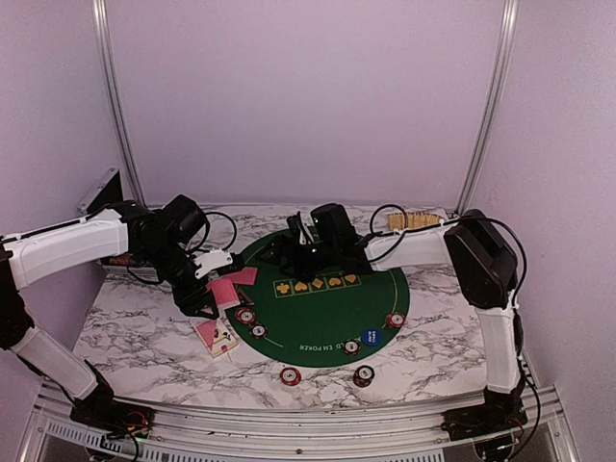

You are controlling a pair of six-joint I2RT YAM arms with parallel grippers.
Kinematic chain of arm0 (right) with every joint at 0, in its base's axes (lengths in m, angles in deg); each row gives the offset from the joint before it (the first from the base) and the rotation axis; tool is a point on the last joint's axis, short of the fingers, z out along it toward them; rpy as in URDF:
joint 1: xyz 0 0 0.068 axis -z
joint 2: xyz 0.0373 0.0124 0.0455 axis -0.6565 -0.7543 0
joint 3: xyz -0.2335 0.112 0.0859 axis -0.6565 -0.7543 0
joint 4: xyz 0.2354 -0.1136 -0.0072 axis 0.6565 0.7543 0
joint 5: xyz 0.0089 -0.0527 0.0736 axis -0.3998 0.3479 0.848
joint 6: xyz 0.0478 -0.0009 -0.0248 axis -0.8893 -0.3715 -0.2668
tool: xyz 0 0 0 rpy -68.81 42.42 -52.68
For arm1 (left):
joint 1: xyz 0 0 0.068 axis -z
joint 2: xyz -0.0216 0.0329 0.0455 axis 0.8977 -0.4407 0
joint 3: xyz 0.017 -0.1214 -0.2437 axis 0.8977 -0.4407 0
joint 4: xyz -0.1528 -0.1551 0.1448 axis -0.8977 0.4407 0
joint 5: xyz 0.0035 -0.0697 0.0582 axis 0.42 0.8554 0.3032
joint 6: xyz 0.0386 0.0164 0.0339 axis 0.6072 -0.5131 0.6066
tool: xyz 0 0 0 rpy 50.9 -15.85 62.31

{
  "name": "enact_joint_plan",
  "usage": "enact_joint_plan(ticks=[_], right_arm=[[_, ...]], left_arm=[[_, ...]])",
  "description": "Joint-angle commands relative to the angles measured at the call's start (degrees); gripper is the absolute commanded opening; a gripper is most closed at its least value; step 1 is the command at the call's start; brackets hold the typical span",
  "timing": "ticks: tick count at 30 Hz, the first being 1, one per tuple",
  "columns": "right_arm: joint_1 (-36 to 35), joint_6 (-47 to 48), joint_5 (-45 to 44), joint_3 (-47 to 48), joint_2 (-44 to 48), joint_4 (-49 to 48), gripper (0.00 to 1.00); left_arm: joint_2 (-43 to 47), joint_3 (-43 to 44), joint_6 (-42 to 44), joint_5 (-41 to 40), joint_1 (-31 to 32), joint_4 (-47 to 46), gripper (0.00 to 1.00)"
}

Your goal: Distribute texas hold em gaming equipment

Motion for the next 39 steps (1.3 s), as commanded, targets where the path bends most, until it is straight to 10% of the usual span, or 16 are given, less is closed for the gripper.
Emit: enact_joint_plan(ticks=[1, 39], right_arm=[[-1.67, -0.89, 5.63, -4.86, 6.27, -6.11, 0.99], [-8.89, -13.97, 17.59, 2.05, -2.97, -18.71, 0.93]], left_arm=[[0.79, 1.88, -0.45, 0.32, -0.33, -0.66, 0.02], [-2.77, 7.14, -1.42, 0.47, 1.42, -2.08, 0.02]])
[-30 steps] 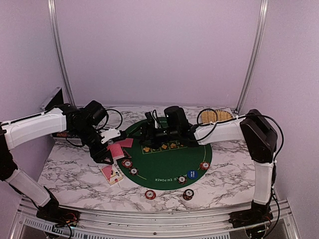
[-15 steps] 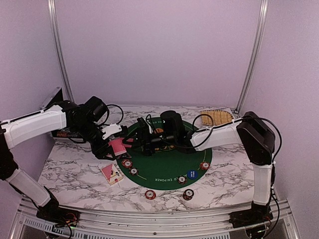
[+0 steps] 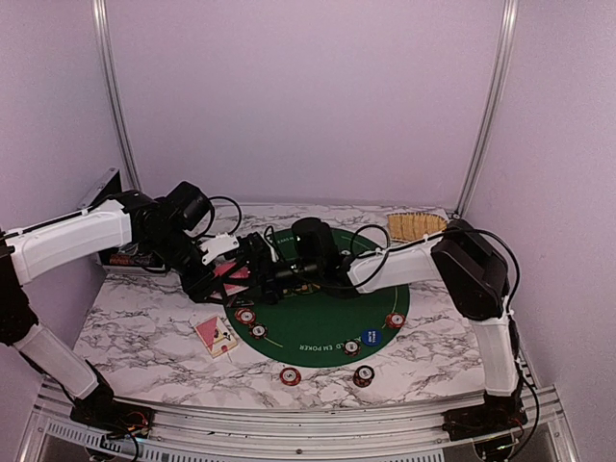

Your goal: Distribute texas hold em gaming equipment

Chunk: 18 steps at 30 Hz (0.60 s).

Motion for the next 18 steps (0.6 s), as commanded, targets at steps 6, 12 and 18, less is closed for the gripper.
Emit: enact_joint_plan(ticks=[6, 12, 18], right_arm=[[-1.16, -3.32, 1.07, 8.25, -5.23, -1.79, 0.93], [-1.01, -4.36, 0.72, 9.80, -7.22, -0.39, 0.93], [0.42, -5.63, -0.66, 5.93, -5.93, -1.55, 0.84]], left_arm=[[-0.76, 1.67, 0.53, 1.49, 0.73, -0.33, 0.02], [-0.48, 1.33, 0.55, 1.58, 0.82, -0.33, 0.02], [0.29, 1.19, 0.81, 1.51, 0.82, -0.33, 0.02]])
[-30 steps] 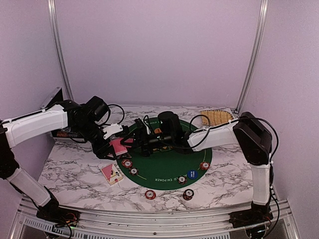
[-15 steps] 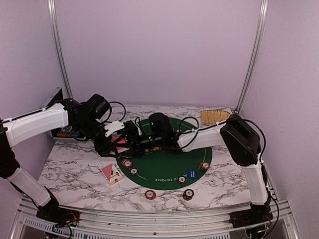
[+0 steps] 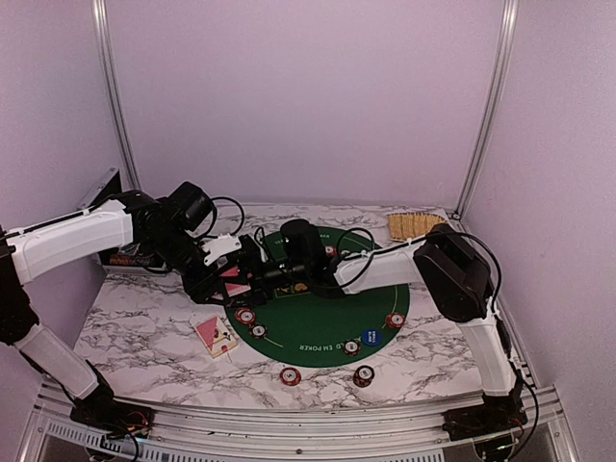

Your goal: Distribute texas hold em gaming equipment

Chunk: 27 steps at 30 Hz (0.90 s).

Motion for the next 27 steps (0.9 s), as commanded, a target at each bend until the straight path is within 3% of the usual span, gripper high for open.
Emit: enact_joint_plan(ticks=[1, 27], right_arm=[[1.07, -1.08, -1.08, -2.38, 1.15, -1.09, 0.82], [4.05, 2.90, -1.40, -12.16, 12.29, 1.07, 0.40]], left_arm=[[0.70, 0.72, 0.49, 1.29, 0.18, -0.31, 0.02], [1.06, -1.65, 1.23, -0.32, 0.10, -0.34, 0.01]])
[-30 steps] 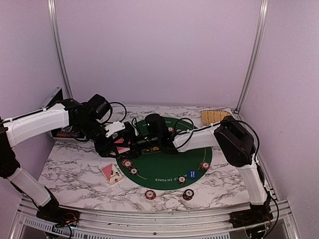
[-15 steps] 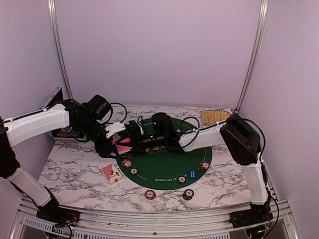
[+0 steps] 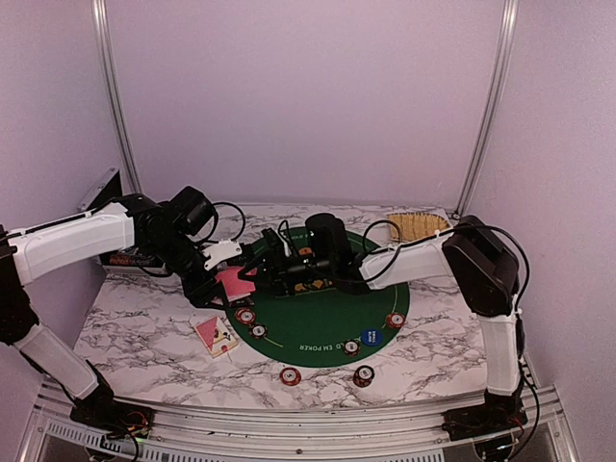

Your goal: Distribute texas hold em gaming equipment

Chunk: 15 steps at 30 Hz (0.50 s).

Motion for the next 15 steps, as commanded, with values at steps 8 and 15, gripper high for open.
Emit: enact_joint_plan(ticks=[8, 15], right_arm=[[0.79, 1.26, -0.59, -1.52, 3.95, 1.90, 0.29], [0.80, 1.60, -0.42, -2.07, 4.96, 2.48, 0.18]], left_arm=[[0.70, -0.43, 0.95, -0.37, -0.17, -0.48, 0.01], [0.44, -0.78, 1.22, -1.05, -0.25, -0.74, 0.00]])
